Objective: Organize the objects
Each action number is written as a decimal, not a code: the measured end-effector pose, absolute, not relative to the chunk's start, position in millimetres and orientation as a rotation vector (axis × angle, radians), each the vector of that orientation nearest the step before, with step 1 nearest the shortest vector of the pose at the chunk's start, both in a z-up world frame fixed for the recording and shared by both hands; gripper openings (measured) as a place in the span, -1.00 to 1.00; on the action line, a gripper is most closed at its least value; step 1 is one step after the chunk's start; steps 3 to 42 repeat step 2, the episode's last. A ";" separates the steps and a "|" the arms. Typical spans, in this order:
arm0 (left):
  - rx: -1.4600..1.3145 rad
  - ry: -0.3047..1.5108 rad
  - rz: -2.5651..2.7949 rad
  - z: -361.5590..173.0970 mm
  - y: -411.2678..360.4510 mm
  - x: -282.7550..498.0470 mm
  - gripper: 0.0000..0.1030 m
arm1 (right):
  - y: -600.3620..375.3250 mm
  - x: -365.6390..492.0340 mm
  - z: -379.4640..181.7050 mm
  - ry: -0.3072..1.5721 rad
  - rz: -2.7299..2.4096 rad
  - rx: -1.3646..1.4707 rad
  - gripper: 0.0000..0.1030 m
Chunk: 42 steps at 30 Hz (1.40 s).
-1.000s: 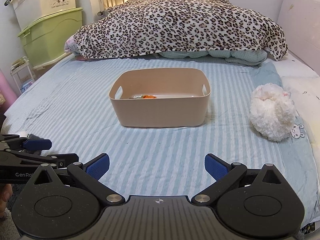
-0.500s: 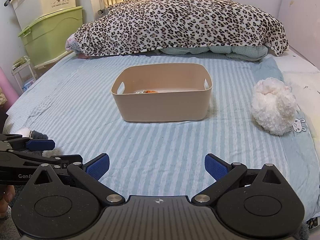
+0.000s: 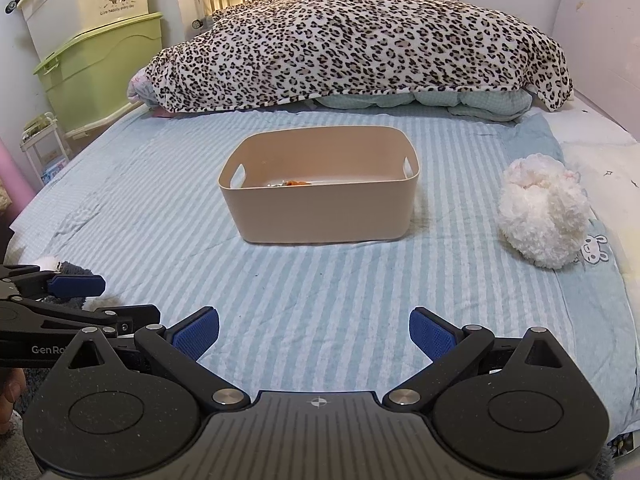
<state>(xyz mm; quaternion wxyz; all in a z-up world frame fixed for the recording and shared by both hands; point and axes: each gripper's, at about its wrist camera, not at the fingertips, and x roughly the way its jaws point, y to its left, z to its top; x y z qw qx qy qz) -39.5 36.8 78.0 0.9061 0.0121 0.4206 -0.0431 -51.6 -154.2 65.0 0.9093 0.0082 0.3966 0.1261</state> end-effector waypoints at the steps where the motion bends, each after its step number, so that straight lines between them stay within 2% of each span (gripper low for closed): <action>1: 0.024 0.866 -0.089 78.2 37.2 -39.6 0.46 | -154.9 -51.4 65.2 0.817 0.259 0.018 1.00; 42: 0.022 0.867 -0.089 78.3 37.4 -39.3 0.46 | -155.0 -51.2 65.7 0.816 0.257 0.019 1.00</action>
